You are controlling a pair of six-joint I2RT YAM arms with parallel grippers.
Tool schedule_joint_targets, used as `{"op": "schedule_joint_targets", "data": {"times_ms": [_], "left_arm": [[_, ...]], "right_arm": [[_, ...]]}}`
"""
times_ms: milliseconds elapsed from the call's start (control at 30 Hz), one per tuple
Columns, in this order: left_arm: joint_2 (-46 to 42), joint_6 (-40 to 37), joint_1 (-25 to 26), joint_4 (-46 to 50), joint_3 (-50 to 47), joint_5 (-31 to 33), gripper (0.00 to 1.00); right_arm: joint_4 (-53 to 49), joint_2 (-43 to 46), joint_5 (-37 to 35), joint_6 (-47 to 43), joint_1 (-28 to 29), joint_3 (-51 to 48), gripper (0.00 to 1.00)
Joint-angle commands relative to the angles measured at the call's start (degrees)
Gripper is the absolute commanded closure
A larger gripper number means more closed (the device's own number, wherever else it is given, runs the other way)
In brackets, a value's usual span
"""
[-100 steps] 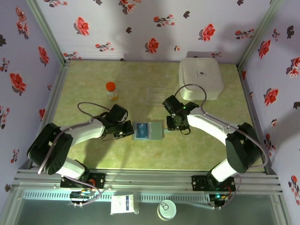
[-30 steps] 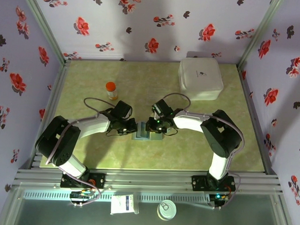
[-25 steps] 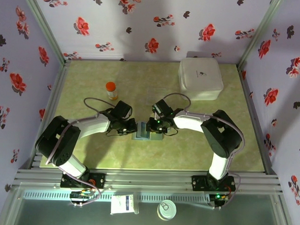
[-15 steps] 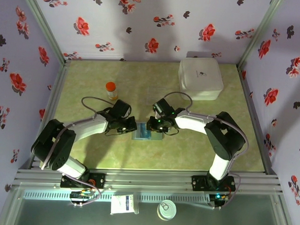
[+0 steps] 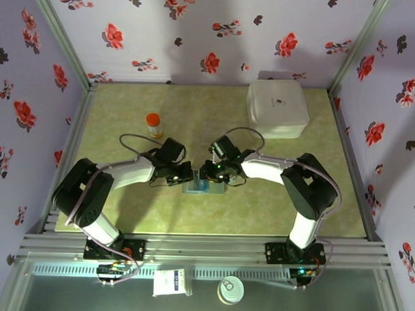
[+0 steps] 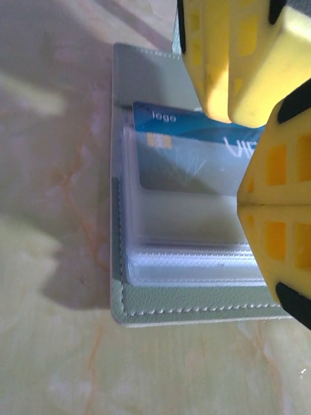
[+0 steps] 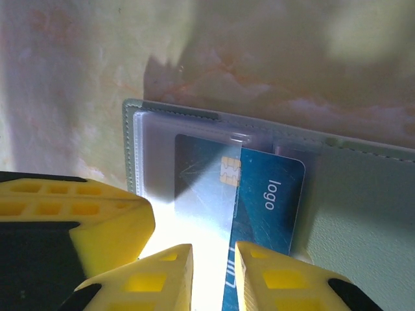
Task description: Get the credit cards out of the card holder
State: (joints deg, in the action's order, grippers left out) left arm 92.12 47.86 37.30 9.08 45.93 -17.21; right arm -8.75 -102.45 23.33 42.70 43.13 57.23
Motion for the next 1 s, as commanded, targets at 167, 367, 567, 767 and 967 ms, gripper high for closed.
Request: {"op": "schedule_joint_targets", "data": {"times_ms": [167, 367, 567, 767, 967], "left_arm": [[1.7, -1.5, 0.3, 2.6, 1.5, 0.7, 0.99], [1.9, -1.7, 0.2, 3.4, 1.9, 1.0, 0.99], [1.2, -1.5, 0.2, 3.3, 2.4, 1.0, 0.99], [0.0, -0.2, 0.4, 2.2, 3.3, -1.0, 0.99], [0.0, 0.2, 1.9, 2.6, 5.1, -1.2, 0.99]], "right_arm": [[-3.1, -2.3, -0.6, -0.2, 0.5, 1.1, 0.76], [-3.9, 0.0, -2.1, -0.6, 0.4, 1.0, 0.76], [-5.1, 3.0, -2.2, -1.1, 0.5, 1.4, 0.75], [-6.0, 5.6, -3.1, -1.3, 0.0, 0.4, 0.73], [-5.4, 4.5, -3.8, -0.4, -0.8, -1.3, 0.71]]}}
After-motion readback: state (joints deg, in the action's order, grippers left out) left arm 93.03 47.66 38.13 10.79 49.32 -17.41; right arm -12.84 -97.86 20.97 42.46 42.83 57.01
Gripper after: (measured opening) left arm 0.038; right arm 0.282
